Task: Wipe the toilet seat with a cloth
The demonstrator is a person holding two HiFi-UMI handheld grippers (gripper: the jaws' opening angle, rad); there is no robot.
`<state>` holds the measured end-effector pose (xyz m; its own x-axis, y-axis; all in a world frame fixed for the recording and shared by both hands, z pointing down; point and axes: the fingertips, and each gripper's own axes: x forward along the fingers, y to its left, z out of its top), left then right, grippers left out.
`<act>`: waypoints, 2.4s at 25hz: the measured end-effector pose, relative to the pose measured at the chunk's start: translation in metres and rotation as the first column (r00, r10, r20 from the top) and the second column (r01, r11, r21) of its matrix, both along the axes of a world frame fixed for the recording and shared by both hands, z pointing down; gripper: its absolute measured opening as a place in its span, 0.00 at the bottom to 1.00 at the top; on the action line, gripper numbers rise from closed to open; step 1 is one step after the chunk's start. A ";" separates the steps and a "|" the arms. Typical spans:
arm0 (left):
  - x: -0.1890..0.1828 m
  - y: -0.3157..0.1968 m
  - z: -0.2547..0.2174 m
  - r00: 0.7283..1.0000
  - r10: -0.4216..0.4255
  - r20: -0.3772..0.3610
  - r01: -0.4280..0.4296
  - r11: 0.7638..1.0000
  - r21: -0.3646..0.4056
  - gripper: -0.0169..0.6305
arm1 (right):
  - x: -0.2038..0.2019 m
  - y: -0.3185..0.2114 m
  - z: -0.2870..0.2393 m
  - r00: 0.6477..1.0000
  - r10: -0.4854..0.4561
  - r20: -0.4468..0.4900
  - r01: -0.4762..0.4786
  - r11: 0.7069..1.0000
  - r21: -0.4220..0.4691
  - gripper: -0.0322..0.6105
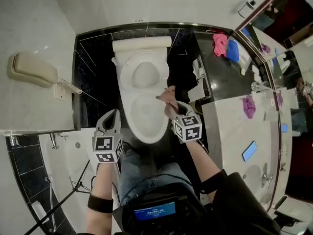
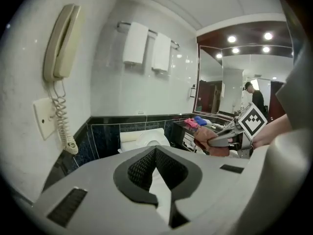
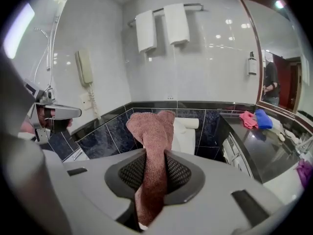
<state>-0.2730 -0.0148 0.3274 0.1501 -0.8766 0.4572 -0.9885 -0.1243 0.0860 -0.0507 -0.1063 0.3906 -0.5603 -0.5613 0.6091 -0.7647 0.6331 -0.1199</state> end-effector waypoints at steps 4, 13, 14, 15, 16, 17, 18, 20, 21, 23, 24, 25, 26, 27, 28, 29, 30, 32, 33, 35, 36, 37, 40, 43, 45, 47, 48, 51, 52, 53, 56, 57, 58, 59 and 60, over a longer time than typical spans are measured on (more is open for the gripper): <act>0.029 0.028 -0.011 0.998 -0.060 0.004 0.060 0.998 0.004 0.03 | 0.049 0.016 -0.015 0.999 -0.008 0.049 0.008 1.000 0.005 0.21; 0.100 0.092 -0.029 0.995 -0.098 0.027 0.098 0.995 0.003 0.03 | 0.134 0.063 -0.043 0.995 -0.030 0.091 0.028 0.999 0.023 0.21; 0.103 0.096 -0.032 0.995 -0.100 0.030 0.100 0.995 0.008 0.03 | 0.139 0.066 -0.045 0.995 -0.029 0.094 0.026 0.999 0.033 0.21; 0.106 0.100 -0.034 0.994 -0.103 0.031 0.103 0.995 0.012 0.03 | 0.143 0.068 -0.047 0.995 -0.029 0.098 0.025 0.999 0.041 0.21; 0.108 0.105 -0.037 0.994 -0.106 0.032 0.106 0.994 0.015 0.03 | 0.145 0.071 -0.049 0.994 -0.031 0.101 0.026 0.999 0.045 0.21; 0.110 0.110 -0.039 0.994 -0.109 0.031 0.108 0.994 0.017 0.03 | 0.148 0.075 -0.051 0.994 -0.033 0.103 0.029 0.999 0.047 0.21; 0.113 0.115 -0.040 0.994 -0.109 0.031 0.108 0.994 0.018 0.03 | 0.150 0.079 -0.052 0.994 -0.035 0.104 0.030 0.998 0.047 0.21; 0.119 0.123 -0.041 0.994 -0.104 0.034 0.104 0.994 0.017 0.03 | 0.156 0.087 -0.051 0.994 -0.037 0.106 0.032 0.998 0.046 0.21; 0.122 0.126 -0.041 0.994 -0.101 0.037 0.101 0.995 0.016 0.03 | 0.157 0.091 -0.051 0.994 -0.037 0.107 0.033 0.998 0.045 0.21; 0.125 0.132 -0.042 0.994 -0.098 0.040 0.098 0.995 0.017 0.03 | 0.159 0.097 -0.048 0.994 -0.040 0.105 0.036 0.999 0.039 0.21; 0.126 0.136 -0.043 0.994 -0.100 0.038 0.099 0.995 0.018 0.03 | 0.160 0.100 -0.047 0.994 -0.042 0.104 0.039 0.999 0.038 0.21; 0.126 0.139 -0.043 0.994 -0.103 0.031 0.102 0.995 0.019 0.03 | 0.159 0.103 -0.046 0.994 -0.045 0.104 0.042 0.998 0.037 0.21; 0.126 0.142 -0.042 0.994 -0.106 0.023 0.106 0.994 0.017 0.03 | 0.157 0.106 -0.047 0.993 -0.049 0.105 0.045 0.998 0.036 0.21; 0.126 0.145 -0.041 0.994 -0.109 0.016 0.109 0.994 0.014 0.03 | 0.156 0.109 -0.049 0.993 -0.052 0.106 0.049 0.998 0.035 0.21; 0.126 0.148 -0.040 0.994 -0.113 0.012 0.112 0.994 0.012 0.03 | 0.155 0.110 -0.049 0.993 -0.056 0.106 0.053 0.998 0.035 0.21; 0.126 0.150 -0.040 0.993 -0.116 0.011 0.116 0.993 0.012 0.03 | 0.155 0.112 -0.047 0.993 -0.059 0.104 0.055 0.998 0.036 0.21; 0.126 0.151 -0.040 0.993 -0.118 0.012 0.118 0.993 0.013 0.03 | 0.155 0.113 -0.046 0.993 -0.059 0.102 0.056 0.998 0.035 0.21; 0.125 0.151 -0.041 0.993 -0.120 0.018 0.120 0.993 0.014 0.03 | 0.156 0.113 -0.043 0.994 -0.059 0.096 0.056 0.998 0.033 0.21; 0.124 0.150 -0.041 0.993 -0.120 0.022 0.120 0.993 0.015 0.03 | 0.155 0.113 -0.042 0.994 -0.061 0.093 0.058 0.998 0.034 0.21; 0.123 0.147 -0.042 0.992 -0.119 0.035 0.119 0.993 0.015 0.03 | 0.150 0.113 -0.046 0.993 -0.068 0.093 0.065 0.997 0.034 0.21; 0.122 0.144 -0.042 0.992 -0.116 0.041 0.116 0.993 0.013 0.03 | 0.146 0.114 -0.049 0.993 -0.072 0.093 0.069 0.997 0.032 0.21; 0.122 0.141 -0.042 0.993 -0.111 0.045 0.111 0.994 0.010 0.03 | 0.144 0.113 -0.049 0.993 -0.074 0.092 0.071 0.997 0.030 0.21; 0.123 0.126 -0.040 0.995 -0.080 0.051 0.081 0.997 -0.004 0.07 | 0.139 0.109 -0.047 0.993 -0.073 0.088 0.071 0.997 0.025 0.21; 0.125 0.103 -0.034 0.997 -0.030 0.076 0.032 0.999 -0.025 0.11 | 0.132 0.103 -0.044 0.994 -0.070 0.081 0.069 0.997 0.016 0.21; 0.126 0.083 -0.029 0.994 0.016 0.104 -0.012 0.999 -0.043 0.14 | 0.123 0.096 -0.047 0.995 -0.060 0.083 0.059 0.998 0.007 0.21; 0.126 0.059 -0.024 0.987 0.072 0.141 -0.064 0.996 -0.060 0.18 | 0.114 0.087 -0.046 0.995 -0.046 0.086 0.046 0.999 -0.001 0.21; 0.126 0.045 -0.021 0.981 0.104 0.163 -0.094 0.993 -0.068 0.21 | 0.110 0.081 -0.041 0.996 -0.038 0.084 0.039 0.999 -0.003 0.21; 0.127 -0.001 -0.016 0.956 0.193 0.219 -0.181 0.980 -0.078 0.30 | 0.097 0.060 -0.023 0.997 -0.016 0.072 0.016 1.000 -0.009 0.21; 0.123 -0.018 -0.013 0.948 0.213 0.237 -0.200 0.977 -0.078 0.31 | 0.090 0.051 -0.017 0.998 -0.007 0.069 0.008 1.000 -0.013 0.21; 0.117 -0.035 -0.008 0.939 0.230 0.255 -0.216 0.973 -0.080 0.32 | 0.082 0.042 -0.012 0.998 0.004 0.067 -0.002 1.000 -0.019 0.21; 0.099 -0.084 0.015 0.908 0.275 0.316 -0.255 0.961 -0.103 0.32 | 0.063 0.015 0.006 0.998 0.038 0.059 -0.036 0.999 -0.033 0.21; 0.093 -0.099 0.025 0.897 0.285 0.337 -0.262 0.958 -0.113 0.32 | 0.057 0.006 0.014 0.998 0.045 0.051 -0.044 0.999 -0.033 0.21; 0.087 -0.115 0.033 0.885 0.298 0.357 -0.272 0.955 -0.121 0.32 | 0.052 -0.004 0.024 0.998 0.050 0.039 -0.048 0.998 -0.031 0.21; 0.083 -0.130 0.041 0.871 0.315 0.377 -0.287 0.949 -0.130 0.35 | 0.047 -0.014 0.034 0.998 0.051 0.027 -0.050 0.998 -0.029 0.21; 0.081 -0.145 0.048 0.855 0.334 0.397 -0.304 0.942 -0.138 0.37 | 0.041 -0.023 0.045 0.999 0.052 0.015 -0.051 0.998 -0.030 0.21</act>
